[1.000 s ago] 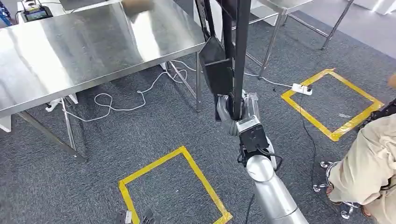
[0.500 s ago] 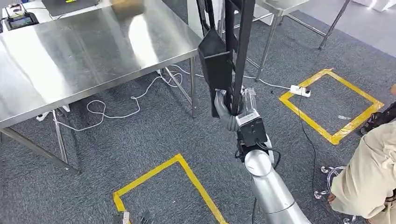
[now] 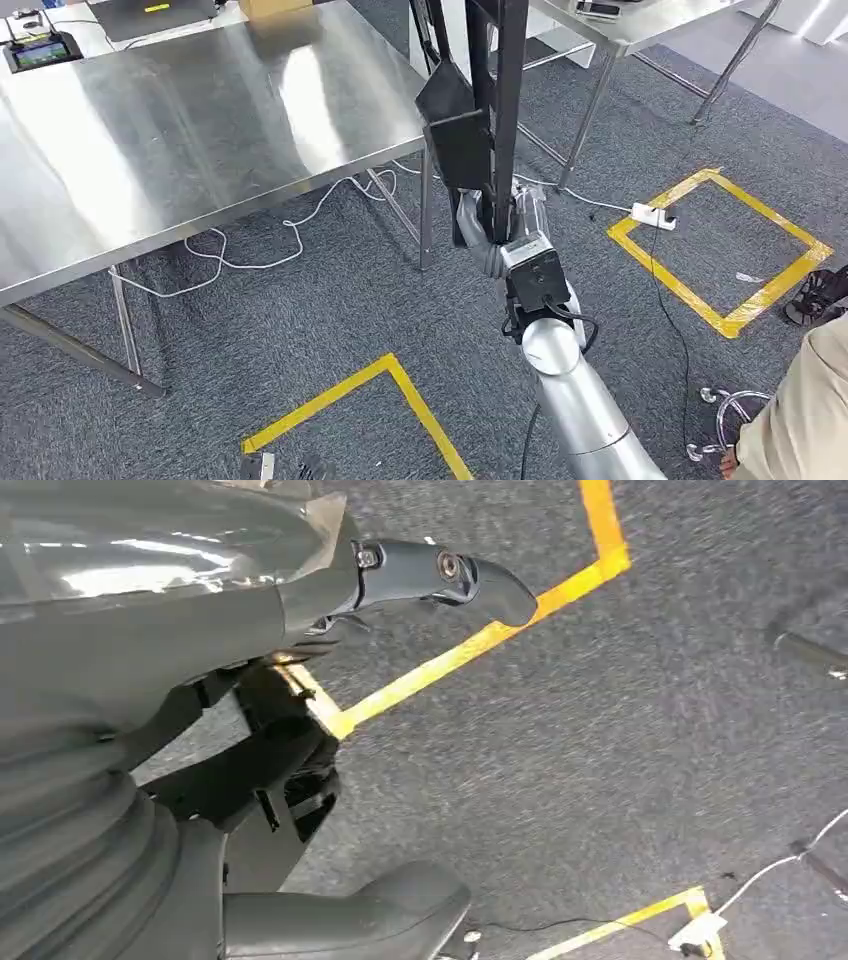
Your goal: Take the parts from the cabinet and place them on the table.
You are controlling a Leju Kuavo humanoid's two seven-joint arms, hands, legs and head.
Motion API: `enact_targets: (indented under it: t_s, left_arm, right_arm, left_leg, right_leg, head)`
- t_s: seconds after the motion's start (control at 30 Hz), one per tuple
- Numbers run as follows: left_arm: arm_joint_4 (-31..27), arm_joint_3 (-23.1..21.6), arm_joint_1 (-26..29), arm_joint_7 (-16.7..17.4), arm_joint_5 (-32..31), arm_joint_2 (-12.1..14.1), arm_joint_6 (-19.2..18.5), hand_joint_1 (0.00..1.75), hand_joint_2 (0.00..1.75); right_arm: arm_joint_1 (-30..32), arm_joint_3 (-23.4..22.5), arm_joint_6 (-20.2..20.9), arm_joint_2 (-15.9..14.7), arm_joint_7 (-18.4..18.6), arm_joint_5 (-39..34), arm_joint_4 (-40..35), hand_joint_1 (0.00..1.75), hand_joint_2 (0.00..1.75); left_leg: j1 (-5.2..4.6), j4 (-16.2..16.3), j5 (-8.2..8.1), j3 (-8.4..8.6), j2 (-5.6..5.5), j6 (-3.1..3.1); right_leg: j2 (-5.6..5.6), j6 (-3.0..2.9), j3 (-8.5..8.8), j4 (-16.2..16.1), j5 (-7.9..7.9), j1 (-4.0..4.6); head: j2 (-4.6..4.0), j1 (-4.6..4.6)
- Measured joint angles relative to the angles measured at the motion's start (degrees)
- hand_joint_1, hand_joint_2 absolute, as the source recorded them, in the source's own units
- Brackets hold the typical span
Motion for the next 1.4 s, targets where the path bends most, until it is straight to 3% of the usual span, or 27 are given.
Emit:
enact_targets:
  t_s: [0.03,0.07,0.13,0.2,0.3,0.33,0.37,0.4,0.47,0.5,0.63,0.67,0.73,0.8,0.87,0.9,0.93,0.97,1.0,1.07,1.13,1.17,1.23,1.27,1.33,1.37,1.4]
  left_arm:
    - [-0.1,0.0,-0.1,0.0,0.2,0.0,0.0,0.0,1.75]
    - [-0.1,0.0,0.0,0.0,0.2,0.0,0.0,0.0,1.75]
    - [-0.1,0.0,-0.1,0.0,0.2,0.2,0.0,0.0,1.75]
    - [-0.1,0.0,-0.2,-0.1,0.2,0.3,0.0,0.0,1.75]
    - [-0.1,0.0,0.0,-0.2,0.3,0.5,0.0,0.0,1.75]
    - [-0.1,0.0,0.1,-0.3,0.4,0.6,0.0,0.0,1.75]
    - [-0.1,0.0,0.2,-0.4,0.4,0.6,0.0,0.0,1.75]
    - [-0.1,0.0,0.2,-0.5,0.5,0.7,0.0,0.0,1.75]
    - [-0.1,0.0,0.2,-0.7,0.7,0.8,0.0,0.0,1.75]
    - [0.0,0.0,0.2,-0.7,0.8,0.9,0.0,0.0,1.75]
    - [-0.1,0.2,0.2,-0.9,1.4,0.8,0.1,0.0,1.75]
    - [-0.1,0.3,0.3,-0.9,1.6,0.8,0.2,0.0,1.75]
    - [-0.1,0.5,0.2,-1.1,1.8,0.9,0.2,0.0,1.75]
    - [-0.1,0.7,0.3,-1.2,1.8,0.9,0.4,0.0,1.75]
    - [-0.1,0.9,0.4,-1.3,1.8,0.9,0.5,0.0,1.75]
    - [-0.1,1.0,0.5,-1.3,1.9,0.9,0.5,0.0,1.75]
    - [-0.1,1.0,0.5,-1.4,1.9,0.9,0.5,0.0,1.75]
    - [-0.1,1.1,0.6,-1.5,1.9,0.9,0.5,0.0,1.75]
    - [-0.1,1.1,0.6,-1.6,1.9,0.9,0.5,0.0,1.75]
    - [0.0,1.1,0.6,-1.6,1.9,0.9,0.6,0.0,1.75]
    - [0.0,1.1,0.6,-1.6,1.9,0.9,0.6,0.0,1.75]
    - [-0.1,1.2,0.6,-1.6,2.1,1.0,0.6,0.0,1.75]
    - [-0.1,1.3,0.6,-1.6,2.3,1.0,0.6,0.0,1.75]
    - [-0.1,1.4,0.6,-1.6,2.3,1.1,0.6,0.0,1.75]
    - [-0.1,1.4,0.7,-1.5,2.3,1.2,0.6,0.0,1.75]
    - [-0.1,1.5,0.7,-1.5,2.3,1.3,0.6,0.0,1.75]
    - [-0.1,1.5,0.7,-1.5,2.3,1.3,0.6,0.0,1.75]
  right_arm:
    - [-0.2,0.1,0.2,0.0,0.1,-0.1,0.1,1.75,1.75]
    - [-0.3,0.1,0.2,-0.1,0.0,-0.2,0.1,1.75,1.75]
    - [-0.6,0.1,0.2,-0.1,0.0,-0.4,0.2,1.75,1.75]
    - [-0.7,0.1,0.2,-0.1,0.0,-0.5,0.4,1.75,1.75]
    - [-0.5,0.1,0.2,0.0,-0.3,-0.7,0.9,1.75,1.75]
    - [-0.4,0.1,0.2,0.0,-0.5,-0.7,1.0,1.75,1.75]
    - [-0.4,0.2,0.2,0.0,-0.7,-0.8,1.1,1.75,1.75]
    - [-0.4,0.3,0.2,0.0,-0.8,-0.8,1.2,1.75,1.75]
    - [-0.6,0.5,0.2,0.1,-0.9,-0.9,1.4,1.75,1.75]
    - [-0.8,0.6,0.2,0.1,-0.9,-1.0,1.6,1.75,1.75]
    - [-2.3,1.1,0.2,0.2,-1.1,-2.2,2.2,1.75,1.75]
    - [-2.6,1.1,0.2,0.2,-1.1,-2.3,2.3,1.75,1.75]
    - [-3.3,1.2,0.2,0.1,-1.2,-2.7,2.8,1.75,1.75]
    - [-3.3,1.4,0.2,0.0,-1.3,-2.8,3.3,1.75,1.75]
    - [-3.3,1.5,0.2,-0.1,-1.3,-2.8,3.7,1.75,1.75]
    - [-3.3,1.5,0.2,-0.2,-1.3,-2.8,3.8,1.75,1.75]
    - [-3.3,1.6,0.2,-0.2,-1.4,-2.8,3.8,1.75,1.75]
    - [-3.4,1.7,0.1,-0.2,-1.5,-2.8,3.8,1.75,1.75]
    - [-3.4,1.7,0.1,-0.3,-1.5,-2.9,3.8,1.75,1.75]
    - [-3.6,2.0,0.1,-0.3,-1.6,-2.9,3.9,1.75,1.75]
    - [-3.6,2.0,-0.1,-0.4,-1.6,-2.9,3.8,1.75,1.75]
    - [-3.6,2.0,-0.2,-0.4,-1.6,-2.9,3.8,1.75,1.75]
    - [-3.7,2.1,-0.3,-0.3,-1.6,-3.0,3.8,1.75,1.75]
    - [-3.7,2.2,-0.3,-0.3,-1.6,-3.0,3.8,1.75,1.75]
    - [-3.6,2.3,-0.3,-0.3,-1.6,-3.0,3.8,1.75,1.75]
    - [-3.5,2.3,-0.3,-0.3,-1.6,-3.0,3.8,1.75,1.75]
    - [-3.5,2.3,-0.4,-0.3,-1.6,-3.0,3.8,1.75,1.75]
  left_leg:
    - [0.05,-0.2,-0.37,-0.26,-0.13,-0.48]
    - [-0.01,-0.1,-0.29,0.09,-0.11,-0.61]
    - [-0.2,3.2,0.88,-1.7,-0.03,-0.93]
    - [0.18,10.8,2.62,-6.8,0.98,-1.77]
    - [1.49,17.5,-4.83,-13.18,1.46,-3.58]
    - [1.93,17.0,-5.52,-13.97,1.64,-4.02]
    - [2.29,14.8,-4.28,-13.77,1.78,-4.26]
    - [2.62,11.1,-1.6,-12.68,1.9,-4.5]
    - [3.19,1.0,6.79,-9.33,2.23,-4.91]
    - [2.74,1.0,7.12,-9.53,2.77,-4.68]
    - [1.86,0.2,6.5,-7.71,2.4,-2.17]
    - [1.98,-0.3,6.46,-6.73,2.3,-1.63]
    - [1.69,-0.3,5.88,-5.95,2.12,-0.69]
    - [1.39,-0.3,4.86,-5.08,1.77,-0.13]
    - [0.99,-0.3,3.97,-4.03,1.31,0.0]
    - [0.74,-0.3,3.16,-2.9,0.96,0.0]
    - [0.58,-0.3,2.48,-1.97,0.85,-0.03]
    - [0.49,-0.4,1.82,-1.18,0.84,-0.1]
    - [0.44,-0.4,1.19,-1.2,0.81,-0.27]
    - [0.07,-0.3,0.23,-0.55,0.81,-0.92]
    - [0.13,0.1,0.33,-0.07,0.87,-1.1]
    - [0.26,1.3,0.14,-0.84,0.94,-1.32]
    - [0.74,8.1,-0.61,-4.85,1.2,-2.55]
    - [1.23,12.1,-2.53,-7.62,1.26,-3.13]
    - [1.95,17.4,-5.84,-12.17,1.5,-4.04]
    - [2.33,17.1,-4.96,-12.97,1.72,-4.33]
    - [2.61,14.7,-2.63,-12.52,1.88,-4.52]
  right_leg:
    - [0.28,-1.68,0.99,0.3,-0.03,0.34]
    - [0.17,-2.39,0.76,0.2,0.2,0.35]
    - [0.09,-2.95,1.74,-0.4,0.05,-0.82]
    - [0.0,-4.05,2.85,-0.8,-0.75,-0.9]
    - [0.05,-4.17,4.45,-0.8,-2.44,-1.05]
    - [0.1,-4.04,5.21,-0.8,-3.06,-1.19]
    - [0.14,-3.85,6.03,-0.8,-3.65,-1.35]
    - [0.17,-3.62,6.9,-0.8,-4.26,-1.47]
    - [0.13,-2.89,8.23,-0.9,-5.55,-1.66]
    - [0.23,-2.45,9.13,-0.8,-6.02,-1.51]
    - [0.11,-0.57,10.09,-0.4,-6.12,-0.99]
    - [0.0,-0.69,8.63,1.6,-6.47,-1.35]
    - [-0.03,-0.86,3.46,10.4,-6.71,-1.2]
    - [0.01,-1.7,-2.79,17.9,-10.38,-1.1]
    - [0.0,-2.23,-4.59,17.6,-12.02,-0.75]
    - [0.0,-1.68,-3.73,13.3,-10.71,-0.6]
    - [-0.01,-1.2,-2.2,8.4,-8.03,-0.36]
    - [-0.06,-0.7,-0.58,3.3,-4.24,-0.08]
    - [-0.18,-0.67,0.27,0.5,0.33,0.27]
    - [0.09,-2.78,1.35,-0.2,0.41,0.58]
    - [0.08,-3.71,1.67,-0.4,0.47,0.37]
    - [0.17,-3.92,2.33,-0.7,0.47,-0.45]
    - [0.17,-4.74,2.87,-1.0,-0.1,-0.39]
    - [0.17,-5.14,3.05,-1.0,-0.38,-0.39]
    - [0.23,-5.13,3.38,-0.9,-0.95,-0.42]
    - [0.33,-5.03,3.71,-0.9,-1.24,-0.47]
    - [0.42,-4.83,4.16,-0.9,-1.59,-0.53]
  head:
    - [0.0,0.09]
    - [0.0,0.02]
    - [0.0,0.04]
    - [0.0,-0.22]
    - [0.0,-0.24]
    - [0.0,-0.22]
    - [0.0,-0.24]
    - [0.0,-0.22]
    - [0.0,-0.2]
    - [0.0,-0.22]
    - [0.0,-0.09]
    - [0.0,0.0]
    - [0.0,0.09]
    - [0.0,0.15]
    - [0.0,0.2]
    - [0.0,0.2]
    - [0.0,0.2]
    - [0.0,0.22]
    - [0.0,0.2]
    - [0.0,0.22]
    - [0.0,0.2]
    - [0.0,0.29]
    - [0.0,0.15]
    - [0.0,0.18]
    - [0.0,0.15]
    - [0.0,0.18]
    - [0.0,0.15]
